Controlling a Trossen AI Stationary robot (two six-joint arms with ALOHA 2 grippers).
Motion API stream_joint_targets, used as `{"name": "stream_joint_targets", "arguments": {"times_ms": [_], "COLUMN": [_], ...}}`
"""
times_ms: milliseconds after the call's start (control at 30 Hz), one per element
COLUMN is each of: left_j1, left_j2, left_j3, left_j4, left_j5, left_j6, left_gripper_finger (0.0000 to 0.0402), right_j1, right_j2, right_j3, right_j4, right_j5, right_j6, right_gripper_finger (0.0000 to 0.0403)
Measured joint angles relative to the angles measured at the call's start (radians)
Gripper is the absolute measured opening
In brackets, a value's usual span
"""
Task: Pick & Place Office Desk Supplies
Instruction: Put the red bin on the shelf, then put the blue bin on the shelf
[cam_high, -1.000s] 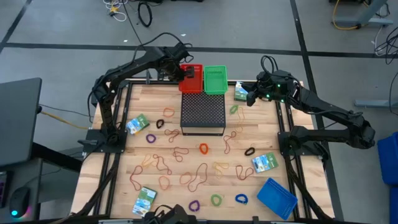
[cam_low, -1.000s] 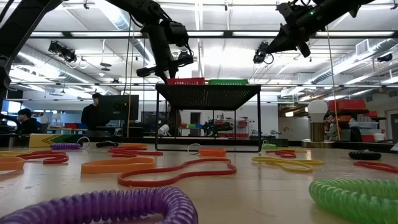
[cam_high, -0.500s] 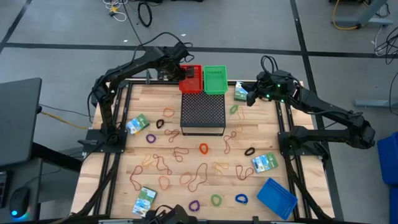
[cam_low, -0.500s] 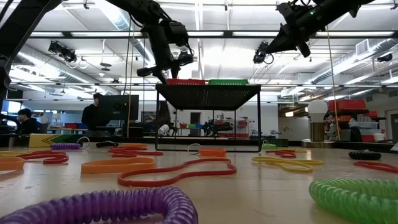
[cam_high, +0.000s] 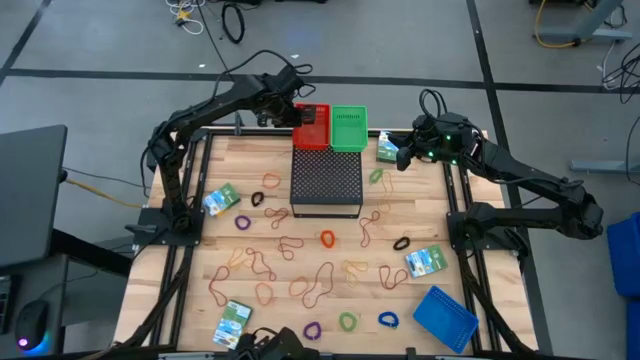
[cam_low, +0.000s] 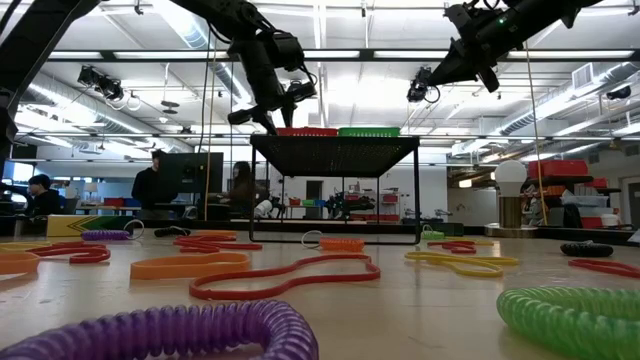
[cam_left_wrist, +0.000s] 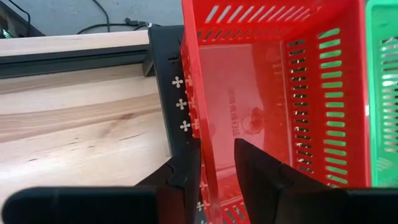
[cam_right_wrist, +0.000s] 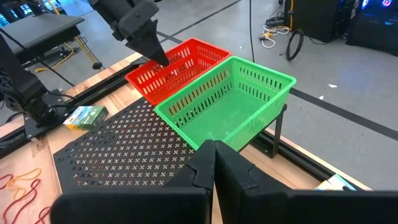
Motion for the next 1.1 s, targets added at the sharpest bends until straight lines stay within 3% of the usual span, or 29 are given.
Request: {"name": "stream_joint_targets", "arguments": {"times_ms": [167, 333, 633, 800, 1000, 1100], "left_j1": [0.009, 0.008, 0.023, 0.038, 0.044, 0.047], "left_j2": [-0.022, -0.08, -0.191, -0.194, -0.194, -0.221], "left_j3": [0.0, -0.001, -0.002, -0.003, -0.009, -0.094], "left_j4": [-0.048, -0.079, 0.019, 0.056, 0.146, 0.266], "left_j5": [0.001, 0.022, 0.065, 0.111, 0.158, 0.174], "left_j6": [0.07, 0.237, 0.527, 0.621, 0.692, 0.687], "left_gripper_finger": [0.0104, 0.0102, 0.0008, 0.0006, 0.0005, 0.0004], "right_j1": [0.0, -0.023, -0.136, -0.159, -0.159, -0.158], "right_j2": [0.04, 0.164, 0.389, 0.479, 0.5, 0.5], "right_j3": [0.0, 0.053, 0.222, 0.26, 0.269, 0.269], "right_j4": [0.006, -0.005, -0.095, -0.089, -0.093, -0.091], "right_j5": [-0.007, -0.046, -0.046, -0.117, -0.118, -0.119], "right_j6": [0.027, 0.082, 0.19, 0.214, 0.246, 0.26], "right_gripper_finger": [0.0011, 0.0009, 0.0004, 0.0004, 0.0004, 0.0004]}}
